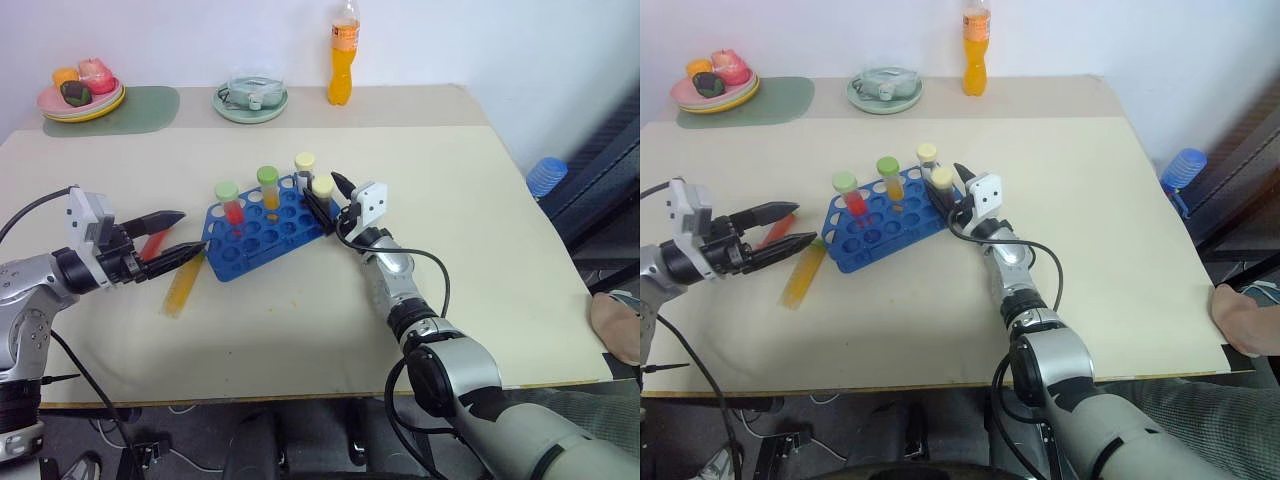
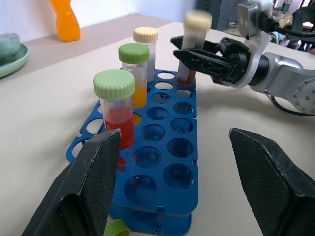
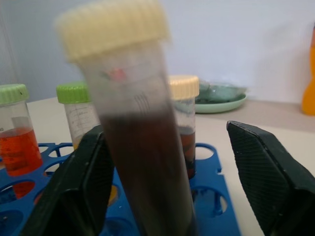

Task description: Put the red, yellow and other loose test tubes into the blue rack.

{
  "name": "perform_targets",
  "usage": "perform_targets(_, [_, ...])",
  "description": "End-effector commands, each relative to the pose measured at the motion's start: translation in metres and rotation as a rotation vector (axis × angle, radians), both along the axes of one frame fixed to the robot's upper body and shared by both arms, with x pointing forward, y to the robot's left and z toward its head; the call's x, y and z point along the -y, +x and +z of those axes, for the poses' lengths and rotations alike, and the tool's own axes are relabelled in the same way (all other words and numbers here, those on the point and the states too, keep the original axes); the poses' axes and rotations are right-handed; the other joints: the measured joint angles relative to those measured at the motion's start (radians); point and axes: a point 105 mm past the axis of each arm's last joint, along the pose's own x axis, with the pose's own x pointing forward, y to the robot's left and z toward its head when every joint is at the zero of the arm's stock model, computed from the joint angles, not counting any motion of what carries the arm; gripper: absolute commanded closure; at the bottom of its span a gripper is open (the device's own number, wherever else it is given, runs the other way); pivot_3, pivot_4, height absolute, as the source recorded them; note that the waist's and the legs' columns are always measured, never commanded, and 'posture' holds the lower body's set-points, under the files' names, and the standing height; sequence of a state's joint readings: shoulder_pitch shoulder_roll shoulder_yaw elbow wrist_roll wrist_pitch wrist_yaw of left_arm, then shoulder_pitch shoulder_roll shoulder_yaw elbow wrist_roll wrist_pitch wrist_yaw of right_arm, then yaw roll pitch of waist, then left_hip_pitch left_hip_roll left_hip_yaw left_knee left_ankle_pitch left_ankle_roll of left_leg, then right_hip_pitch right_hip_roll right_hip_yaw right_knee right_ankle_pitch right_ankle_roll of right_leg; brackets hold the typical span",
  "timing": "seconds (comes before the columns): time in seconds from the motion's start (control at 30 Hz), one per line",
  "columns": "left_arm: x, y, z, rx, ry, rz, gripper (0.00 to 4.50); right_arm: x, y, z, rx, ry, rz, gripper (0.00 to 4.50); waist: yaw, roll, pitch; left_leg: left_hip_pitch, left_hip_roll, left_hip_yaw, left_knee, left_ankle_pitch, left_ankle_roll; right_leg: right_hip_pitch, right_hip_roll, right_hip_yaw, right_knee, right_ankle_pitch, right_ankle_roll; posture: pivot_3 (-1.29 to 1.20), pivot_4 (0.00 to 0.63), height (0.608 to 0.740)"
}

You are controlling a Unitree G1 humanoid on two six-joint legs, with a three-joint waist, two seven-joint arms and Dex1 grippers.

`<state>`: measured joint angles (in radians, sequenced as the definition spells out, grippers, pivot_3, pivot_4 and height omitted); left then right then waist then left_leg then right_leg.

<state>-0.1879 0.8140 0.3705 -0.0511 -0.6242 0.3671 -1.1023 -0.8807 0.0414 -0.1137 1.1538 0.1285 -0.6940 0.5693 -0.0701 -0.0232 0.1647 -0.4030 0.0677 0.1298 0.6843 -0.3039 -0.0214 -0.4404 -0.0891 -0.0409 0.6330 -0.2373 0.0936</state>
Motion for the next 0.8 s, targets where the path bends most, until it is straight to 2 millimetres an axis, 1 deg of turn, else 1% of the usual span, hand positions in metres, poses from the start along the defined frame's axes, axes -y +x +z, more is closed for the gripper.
perform_targets(0.03, [0.000,-0.004,0.010,0.025,-0.022,0.000,0.89,0.005,-0.002,0.009,0.073,-0.052,0.001,0.82,0.000,0.000,0.000,0.000,0.000,0.000,0.000,0.000,0.000,0.000,0.000,0.000,0.000,0.000,0.000,0.00,0.150,0.740])
perform_targets(0.23, [-0.008,-0.005,0.014,0.000,-0.080,0.072,0.89,0.015,-0.007,0.001,0.075,-0.157,0.033,0.82,0.000,0.000,0.000,0.000,0.000,0.000,0.000,0.000,0.000,0.000,0.000,0.000,0.000,0.000,0.000,0.00,0.150,0.740])
perform_targets(0.27, [-0.011,-0.004,0.013,0.000,-0.067,0.121,0.89,0.019,-0.011,0.000,0.080,-0.175,0.050,0.82,0.001,0.000,0.000,0.000,0.000,0.000,0.000,0.000,0.000,0.000,0.000,0.000,0.000,0.000,0.000,0.00,0.150,0.740])
perform_targets(0.33, [-0.019,-0.003,0.010,-0.025,-0.036,0.220,0.89,0.027,-0.022,-0.006,0.072,-0.238,0.102,0.82,0.002,0.000,0.000,0.000,0.000,0.000,0.000,0.000,0.000,0.000,0.000,0.000,0.000,0.000,0.000,0.00,0.150,0.740])
perform_targets(0.4, [-0.025,-0.004,0.008,-0.044,-0.022,0.285,0.89,0.039,-0.034,-0.010,0.088,-0.303,0.116,0.82,0.006,0.000,0.000,0.000,0.000,-0.001,0.000,0.000,0.000,0.000,0.000,0.000,0.000,0.000,0.000,0.00,0.150,0.740])
perform_targets(0.43, [-0.027,-0.005,0.008,-0.086,-0.027,0.312,0.89,0.048,-0.043,-0.013,0.083,-0.332,0.126,0.82,0.008,0.000,0.000,0.000,0.000,-0.001,0.000,0.000,0.000,0.000,-0.001,0.000,0.000,0.000,0.000,0.00,0.150,0.740])
perform_targets(0.5, [-0.032,-0.005,0.010,-0.119,-0.034,0.379,0.89,0.064,-0.058,-0.015,0.065,-0.357,0.144,0.82,0.019,0.000,0.000,0.000,0.000,-0.001,0.000,0.000,0.000,0.000,-0.001,0.000,0.000,0.000,0.000,0.00,0.150,0.740])
perform_targets(0.53, [-0.033,-0.004,0.011,-0.155,-0.046,0.404,0.89,0.075,-0.066,-0.013,0.051,-0.366,0.150,0.82,0.024,-0.001,0.000,0.000,0.000,-0.001,0.000,0.000,0.000,0.001,-0.001,0.000,-0.001,0.000,0.000,0.00,0.150,0.740])
perform_targets(0.6, [-0.033,-0.004,0.012,-0.210,-0.043,0.447,0.89,0.089,-0.079,-0.006,0.036,-0.374,0.169,0.82,0.027,0.000,0.000,0.000,0.000,-0.001,0.000,0.000,0.000,0.001,-0.001,0.000,0.000,0.000,0.000,0.00,0.150,0.740])
perform_targets(0.63, [-0.034,-0.004,0.008,-0.280,0.001,0.480,0.89,0.095,-0.088,-0.001,0.030,-0.382,0.197,0.82,0.028,0.000,0.000,0.001,0.000,-0.001,0.000,0.000,0.000,0.001,-0.001,0.000,0.000,0.000,0.000,0.00,0.150,0.740])
perform_targets(0.7, [-0.033,-0.005,0.001,-0.401,0.082,0.516,0.89,0.102,-0.102,0.008,0.014,-0.385,0.247,0.82,0.029,-0.001,0.000,0.002,0.000,-0.001,0.000,0.000,0.000,0.002,0.000,0.000,0.000,0.000,0.000,0.00,0.150,0.740])
perform_targets(0.8, [-0.028,-0.004,-0.003,-0.506,0.139,0.512,0.89,0.105,-0.121,0.016,-0.011,-0.421,0.352,0.82,0.029,0.000,0.000,0.009,-0.001,-0.001,-0.002,-0.001,0.001,0.008,0.000,0.000,-0.002,0.000,0.000,0.00,0.150,0.740])
